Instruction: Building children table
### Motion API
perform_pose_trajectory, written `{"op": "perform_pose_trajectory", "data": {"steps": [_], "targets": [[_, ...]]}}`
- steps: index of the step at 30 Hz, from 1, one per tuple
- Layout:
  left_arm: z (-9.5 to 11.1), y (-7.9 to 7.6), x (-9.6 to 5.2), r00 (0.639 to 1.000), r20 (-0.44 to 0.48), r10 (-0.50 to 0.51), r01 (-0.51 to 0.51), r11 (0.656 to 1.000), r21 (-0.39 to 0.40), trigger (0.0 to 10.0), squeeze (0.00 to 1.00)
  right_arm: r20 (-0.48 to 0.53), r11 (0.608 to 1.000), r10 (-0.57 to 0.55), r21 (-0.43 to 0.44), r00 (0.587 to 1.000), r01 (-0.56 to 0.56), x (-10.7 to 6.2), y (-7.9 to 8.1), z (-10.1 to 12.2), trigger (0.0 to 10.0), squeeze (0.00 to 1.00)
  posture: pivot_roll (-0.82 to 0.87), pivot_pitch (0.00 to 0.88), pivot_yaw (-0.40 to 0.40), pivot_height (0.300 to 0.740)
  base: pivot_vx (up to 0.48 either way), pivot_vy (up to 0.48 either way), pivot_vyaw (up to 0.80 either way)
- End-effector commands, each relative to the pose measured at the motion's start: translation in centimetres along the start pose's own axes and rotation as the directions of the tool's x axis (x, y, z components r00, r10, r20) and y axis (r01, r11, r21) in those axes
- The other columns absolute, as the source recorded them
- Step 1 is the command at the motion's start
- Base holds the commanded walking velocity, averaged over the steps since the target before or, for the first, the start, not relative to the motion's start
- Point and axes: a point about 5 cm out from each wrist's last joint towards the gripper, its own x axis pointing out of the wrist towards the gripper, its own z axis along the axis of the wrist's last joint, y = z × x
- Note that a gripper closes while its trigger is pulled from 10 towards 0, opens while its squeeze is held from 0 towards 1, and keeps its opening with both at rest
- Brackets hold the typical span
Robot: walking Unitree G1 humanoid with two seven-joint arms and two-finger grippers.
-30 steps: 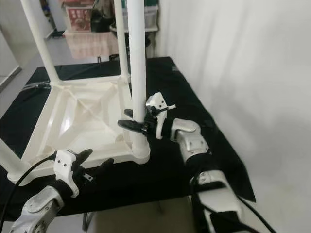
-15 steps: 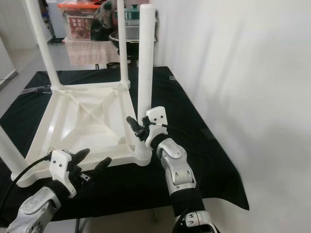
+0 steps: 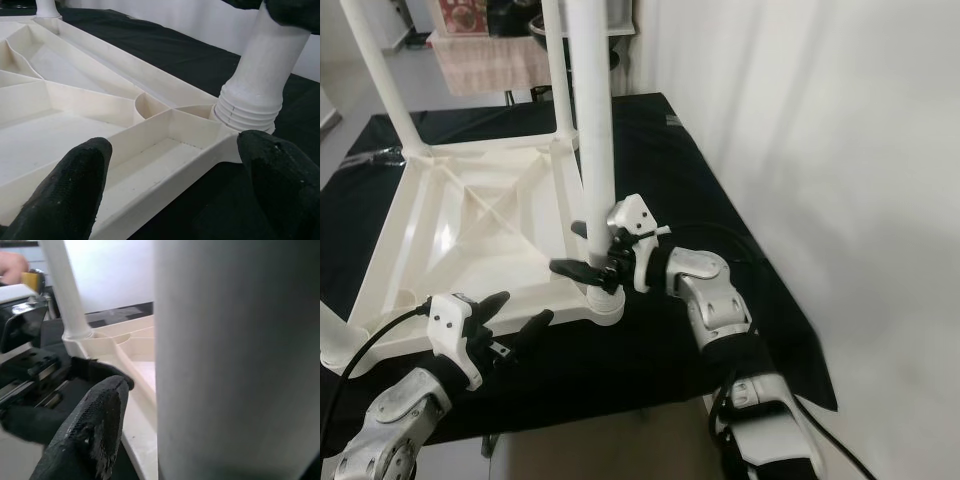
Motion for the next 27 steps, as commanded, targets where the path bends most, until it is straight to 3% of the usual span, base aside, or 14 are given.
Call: {"op": "perform_pose_trajectory", "data": {"steps": [1, 2, 4, 5, 7, 8, 18, 22, 23, 24, 25, 27], "targets": [[-0.1, 0.1, 0.1, 1.0, 0.001, 0.004, -0.004, 1.0, -0.01, 10.0, 0.0, -0.002, 0.999, 0.054, -0.001, 0.999, -0.054, 0.4, 0.0, 0.0, 10.0, 0.0, 0.02, 0.0, -0.011, 0.74, 0.0, 0.0, 0.0], [-0.2, 0.2, 0.2, 1.0, 0.0, 0.007, -0.007, 1.0, -0.009, 10.0, 0.0, 0.007, 0.998, -0.019, 0.058, 1.0, 0.018, 0.5, -1.7, 0.3, 10.0, 0.0, 0.02, 0.0, -0.009, 0.74, 0.0, 0.0, 0.0], [-0.2, 0.2, 0.2, 1.0, -0.001, 0.007, -0.007, 1.0, -0.009, 10.0, 0.0, 0.009, 0.996, -0.047, 0.078, 0.999, 0.047, 0.5, -2.1, 0.3, 10.0, 0.0, 0.02, 0.0, -0.009, 0.74, 0.0, 0.0, 0.0], [-0.3, 0.2, 0.2, 1.0, -0.001, 0.007, -0.007, 1.0, -0.009, 10.0, 0.0, 0.011, 0.995, -0.055, 0.089, 0.998, 0.054, 0.6, -2.2, 0.2, 8.0, 0.0, 0.02, 0.0, -0.008, 0.74, 0.0, 0.0, 0.0], [-0.3, 0.2, 0.2, 1.0, -0.002, 0.007, -0.007, 1.0, -0.01, 10.0, 0.0, 0.014, 0.995, -0.045, 0.093, 0.999, 0.044, 0.5, -2.2, 0.2, 8.0, 0.0, 0.02, 0.0, -0.008, 0.74, 0.0, 0.0, 0.0], [-0.3, 0.2, 0.2, 1.0, -0.002, 0.006, -0.006, 1.0, -0.011, 10.0, 0.0, 0.022, 0.994, -0.031, 0.102, 0.999, 0.028, 0.5, -2.2, 0.2, 0.0, 0.0, 0.02, 0.0, -0.007, 0.74, 0.0, 0.0, 0.0], [-0.4, 0.2, 0.2, 1.0, -0.005, -0.001, 0.001, 1.0, -0.017, 10.0, 0.0, 0.041, 0.992, -0.037, 0.123, 0.998, 0.032, 0.3, -2.5, -0.1, 0.0, 0.0, 0.01, 0.0, -0.004, 0.74, 0.0, 0.0, 0.0], [-0.5, 0.1, 0.2, 1.0, -0.004, -0.004, 0.004, 1.0, -0.02, 10.0, 0.0, 0.024, 0.986, -0.095, 0.139, 0.995, 0.091, 0.2, -2.5, -1.0, 0.0, 0.0, 0.01, 0.0, -0.009, 0.74, 0.0, 0.0, 0.0], [-0.5, 0.1, 0.1, 1.0, -0.004, -0.004, 0.004, 1.0, -0.019, 10.0, 0.0, -0.016, 0.961, -0.197, 0.194, 0.98, 0.197, 0.8, -2.1, -2.1, 0.0, 0.0, 0.01, 0.0, -0.018, 0.74, 0.0, 0.0, 0.0], [-0.5, 0.1, 0.1, 1.0, -0.004, -0.004, 0.004, 1.0, -0.019, 10.0, 0.0, -0.016, 0.961, -0.197, 0.194, 0.98, 0.197, 0.8, -2.1, -2.1, 0.0, 0.0, 0.01, 0.0, -0.018, 0.74, 0.0, 0.0, 0.0], [-0.5, 0.1, 0.0, 1.0, -0.004, -0.003, 0.003, 1.0, -0.018, 10.0, 0.0, -0.056, 0.878, -0.424, 0.218, 0.904, 0.425, 1.6, -2.5, -2.9, 0.0, 0.0, 0.01, 0.0, -0.02, 0.74, 0.0, 0.0, 0.0], [-0.3, 0.1, 0.0, 1.0, 0.001, 0.0, 0.0, 1.0, -0.019, 10.0, 0.0, -0.185, 0.748, -0.605, 0.203, 0.774, 0.632, 2.1, 0.9, -6.1, 0.0, 0.0, 0.01, 0.0, -0.028, 0.74, 0.0, 0.0, 0.0]]}}
